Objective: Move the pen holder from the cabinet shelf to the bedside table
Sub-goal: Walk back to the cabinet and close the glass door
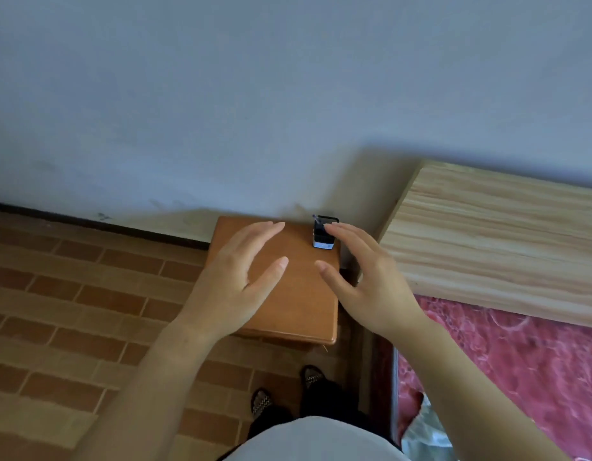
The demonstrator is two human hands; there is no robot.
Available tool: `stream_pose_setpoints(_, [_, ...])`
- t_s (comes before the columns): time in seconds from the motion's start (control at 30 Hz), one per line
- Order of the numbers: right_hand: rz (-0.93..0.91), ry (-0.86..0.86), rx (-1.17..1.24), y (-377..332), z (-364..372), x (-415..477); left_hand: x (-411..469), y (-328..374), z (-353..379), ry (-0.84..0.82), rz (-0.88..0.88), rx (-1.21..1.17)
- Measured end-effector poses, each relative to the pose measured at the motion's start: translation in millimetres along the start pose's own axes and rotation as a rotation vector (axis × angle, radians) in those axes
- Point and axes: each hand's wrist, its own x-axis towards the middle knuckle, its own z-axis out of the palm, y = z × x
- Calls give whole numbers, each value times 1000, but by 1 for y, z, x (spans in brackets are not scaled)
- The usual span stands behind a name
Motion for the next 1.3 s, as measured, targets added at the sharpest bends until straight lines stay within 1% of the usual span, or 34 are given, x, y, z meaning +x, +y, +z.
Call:
stream_pose_setpoints(0.2, [-152,-202,51,-21,3,32,-20,3,-15,132,-168,-41])
stream_pose_setpoints(0.33, [-258,-314,61,-38,14,50,-42,1,-21,239,-305,-18])
stream_pose_setpoints(0.53, [-442,-540,62,-67,58,53,-97,-9,-22,443,-526,-54])
stream_pose_setpoints(0.63, [-570,-671,19,-93,85,48,-128,-15,-25,548,-632,-81])
stream_pose_setpoints(0.73, [-659,-766,6,-125,112,40,-165,-21,-35,642,-744,-96])
stream_pose_setpoints(0.93, [-814,-916,26,-202,174,4,-257,-39,-62,864,-837,-80])
stream_pose_setpoints(1.2, [-1005,-1087,29,-316,265,-98,-410,-54,-100,1104,-974,-7])
stream_pose_setpoints(1.3, [-1068,-1138,52,-352,294,-133,-463,-55,-112,1198,-1022,-14])
